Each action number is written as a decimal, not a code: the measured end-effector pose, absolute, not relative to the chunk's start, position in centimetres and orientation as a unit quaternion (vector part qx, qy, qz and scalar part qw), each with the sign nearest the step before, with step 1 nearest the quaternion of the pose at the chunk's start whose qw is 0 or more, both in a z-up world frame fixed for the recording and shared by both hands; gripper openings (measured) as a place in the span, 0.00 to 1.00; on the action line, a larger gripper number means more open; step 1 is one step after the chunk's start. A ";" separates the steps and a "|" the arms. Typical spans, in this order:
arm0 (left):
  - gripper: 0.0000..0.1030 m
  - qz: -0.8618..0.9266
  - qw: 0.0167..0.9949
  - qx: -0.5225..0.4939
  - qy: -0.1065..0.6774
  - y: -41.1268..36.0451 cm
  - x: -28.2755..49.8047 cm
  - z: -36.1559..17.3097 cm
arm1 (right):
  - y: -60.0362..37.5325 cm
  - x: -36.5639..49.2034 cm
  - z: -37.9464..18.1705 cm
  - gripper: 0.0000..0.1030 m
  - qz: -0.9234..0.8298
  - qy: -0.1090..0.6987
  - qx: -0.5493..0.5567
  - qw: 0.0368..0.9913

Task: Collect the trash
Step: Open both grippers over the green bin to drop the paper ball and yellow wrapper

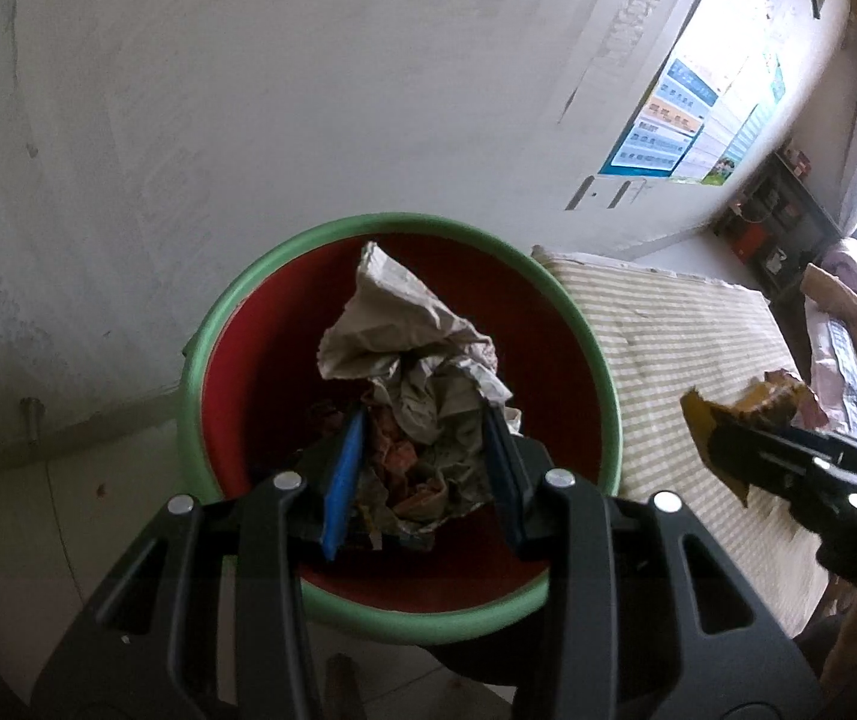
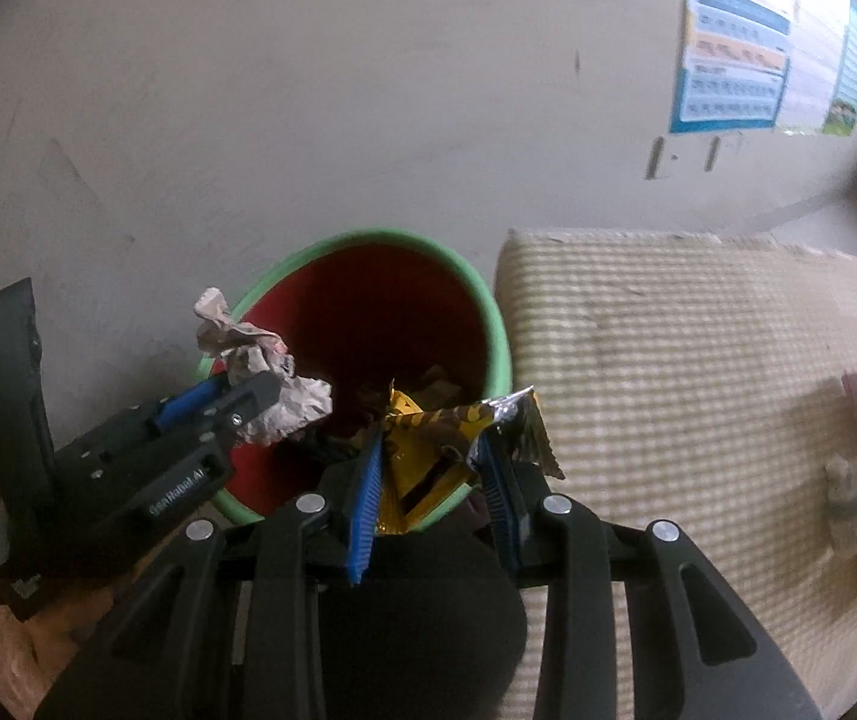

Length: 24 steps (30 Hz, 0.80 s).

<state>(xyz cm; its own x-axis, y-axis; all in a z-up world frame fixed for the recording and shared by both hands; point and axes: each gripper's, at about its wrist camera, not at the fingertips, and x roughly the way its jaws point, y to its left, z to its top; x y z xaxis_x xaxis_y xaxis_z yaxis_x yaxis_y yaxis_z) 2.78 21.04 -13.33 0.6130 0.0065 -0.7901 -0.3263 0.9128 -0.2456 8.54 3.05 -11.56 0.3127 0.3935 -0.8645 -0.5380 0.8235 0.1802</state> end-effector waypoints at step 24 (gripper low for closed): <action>0.52 0.120 0.869 -0.207 0.434 22.7 3.1 -14.0 | 4.6 9.2 -12.2 0.48 0.334 0.510 -0.072 0.790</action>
